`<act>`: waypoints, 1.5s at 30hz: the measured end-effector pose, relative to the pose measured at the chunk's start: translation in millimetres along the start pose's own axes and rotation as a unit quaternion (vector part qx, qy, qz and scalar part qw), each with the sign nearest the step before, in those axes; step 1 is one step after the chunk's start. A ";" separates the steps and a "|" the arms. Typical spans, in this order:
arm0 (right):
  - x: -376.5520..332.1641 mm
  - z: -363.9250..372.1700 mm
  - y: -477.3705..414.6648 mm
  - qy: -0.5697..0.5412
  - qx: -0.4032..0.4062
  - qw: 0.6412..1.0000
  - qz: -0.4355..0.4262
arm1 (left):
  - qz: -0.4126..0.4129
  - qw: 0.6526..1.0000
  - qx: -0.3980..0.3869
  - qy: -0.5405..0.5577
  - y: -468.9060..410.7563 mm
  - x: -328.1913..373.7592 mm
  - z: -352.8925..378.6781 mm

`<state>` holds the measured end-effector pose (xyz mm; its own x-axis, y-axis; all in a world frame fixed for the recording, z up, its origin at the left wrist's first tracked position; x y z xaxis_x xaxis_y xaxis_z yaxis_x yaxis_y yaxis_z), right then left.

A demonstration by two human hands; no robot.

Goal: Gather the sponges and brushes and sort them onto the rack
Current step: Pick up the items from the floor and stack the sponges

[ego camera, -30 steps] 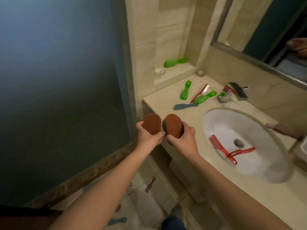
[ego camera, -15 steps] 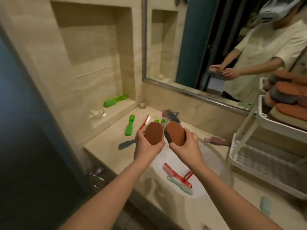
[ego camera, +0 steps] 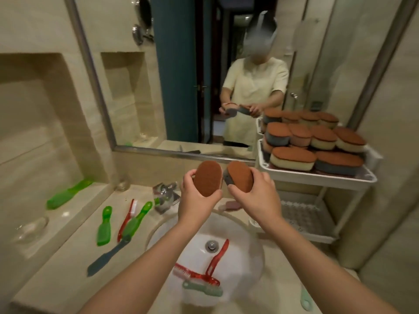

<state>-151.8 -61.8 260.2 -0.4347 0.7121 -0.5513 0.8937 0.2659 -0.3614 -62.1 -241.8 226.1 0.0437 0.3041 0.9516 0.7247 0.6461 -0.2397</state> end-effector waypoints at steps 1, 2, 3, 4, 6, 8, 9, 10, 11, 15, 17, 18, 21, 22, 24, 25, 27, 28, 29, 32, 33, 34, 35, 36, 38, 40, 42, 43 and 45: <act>4.4 -13.2 -4.7 0.009 0.012 1.000 0.009 | 0.013 1.000 -0.013 0.008 -4.5 10.0 10.3; 8.7 -25.9 -8.9 0.016 0.022 0.999 0.016 | 0.026 0.999 -0.025 0.015 -8.3 20.2 20.5; 13.2 -38.2 -12.3 0.021 0.031 0.999 0.022 | 0.039 0.998 -0.037 0.020 -11.6 30.4 30.3; 18.1 -49.9 -15.4 0.026 0.039 0.998 0.029 | 0.052 0.997 -0.049 0.023 -14.0 39.9 40.2; 30.5 -71.0 -20.3 0.047 0.048 0.997 0.047 | 0.076 0.994 -0.076 0.020 -18.1 57.3 60.7; 44.7 -90.8 -22.4 0.068 0.057 0.994 0.068 | 0.093 0.991 -0.099 0.013 -20.1 71.8 80.1; 51.1 -100.6 -22.6 0.075 0.063 0.992 0.076 | 0.101 0.989 -0.110 0.011 -20.6 78.7 89.3; 57.0 -110.1 -22.8 0.079 0.068 0.991 0.082 | 0.108 0.987 -0.121 0.011 -20.7 85.2 98.4; 62.2 -119.0 -23.4 0.084 0.072 0.990 0.086 | 0.116 0.984 -0.133 0.011 -20.6 91.3 107.3; 82.4 -149.7 -26.7 0.119 0.083 0.984 0.103 | 0.153 0.972 -0.177 -0.014 -19.7 115.5 139.4; 91.7 -161.1 -29.2 0.141 0.085 0.981 0.106 | 0.175 0.966 -0.177 -0.065 -22.3 125.2 151.2; 95.4 -164.9 -31.2 0.145 0.083 0.980 0.103 | 0.186 0.963 -0.174 -0.089 -23.8 130.2 155.8; 103.4 -171.0 -40.5 0.139 0.069 0.984 0.084 | 0.209 0.955 -0.160 -0.140 -29.0 143.2 167.2; 106.0 -172.7 -44.3 0.137 0.067 0.985 0.081 | 0.216 0.951 -0.160 -0.150 -31.0 146.9 171.9; 111.1 -176.0 -52.7 0.145 0.065 0.984 0.078 | 0.224 0.946 -0.166 -0.163 -35.6 152.7 181.9; 113.3 -177.4 -57.6 0.152 0.064 0.983 0.076 | 0.225 0.945 -0.169 -0.168 -38.7 155.3 186.5; 116.6 -178.5 -68.3 0.176 0.057 0.980 0.069 | 0.225 0.942 -0.177 -0.177 -44.0 158.3 195.8; 117.8 -178.6 -73.9 0.192 0.053 0.978 0.063 | 0.224 0.940 -0.181 -0.181 -46.0 158.8 200.5; 118.8 -178.4 -79.3 0.210 0.049 0.975 0.055 | 0.223 0.939 -0.184 -0.186 -47.7 158.5 204.9; 122.3 -174.5 -92.3 0.240 0.038 0.970 0.025 | 0.218 0.936 -0.188 -0.200 -50.9 155.4 215.2; 124.8 -171.8 -95.7 0.234 0.031 0.971 0.021 | 0.220 0.935 -0.190 -0.204 -51.7 154.2 218.3; 127.9 -169.0 -98.6 0.226 0.023 0.974 0.019 | 0.222 0.934 -0.193 -0.204 -52.5 152.8 221.3; 131.1 -166.7 -101.2 0.218 0.018 0.976 0.019 | 0.223 0.933 -0.198 -0.202 -53.5 151.4 224.2; 134.2 -165.8 -103.7 0.210 0.018 0.977 0.021 | 0.222 0.933 -0.202 -0.199 -54.6 150.0 226.9; 140.2 -166.1 -108.6 0.197 0.026 0.980 0.028 | 0.221 0.932 -0.210 -0.195 -56.6 148.4 232.4; 145.9 -165.6 -112.9 0.184 0.031 0.982 0.034 | 0.222 0.931 -0.216 -0.196 -58.0 147.3 238.1; 149.7 -163.5 -116.2 0.175 0.034 0.983 0.036 | 0.227 0.927 -0.220 -0.200 -58.4 147.1 243.2; 150.6 -161.9 -117.5 0.175 0.037 0.983 0.033 | 0.232 0.925 -0.220 -0.204 -58.4 147.3 245.5; 151.7 -157.6 -119.2 0.180 0.038 0.983 0.029 | 0.241 0.922 -0.216 -0.211 -58.4 147.9 248.2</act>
<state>-306.8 116.9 338.2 -0.3045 0.9116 -0.2764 0.8988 0.1788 -0.4003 -268.6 -60.9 333.1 0.2265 0.7877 0.5729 0.9013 0.0534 -0.4298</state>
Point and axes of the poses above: each hand's wrist, its own y-axis away from the middle knuckle, its own z-axis out of the palm, x = y × z, the point moved 10 cm from there along -y, towards the middle knuckle, and after that the axes turned 7 degrees about y, right-handed, at the moved point
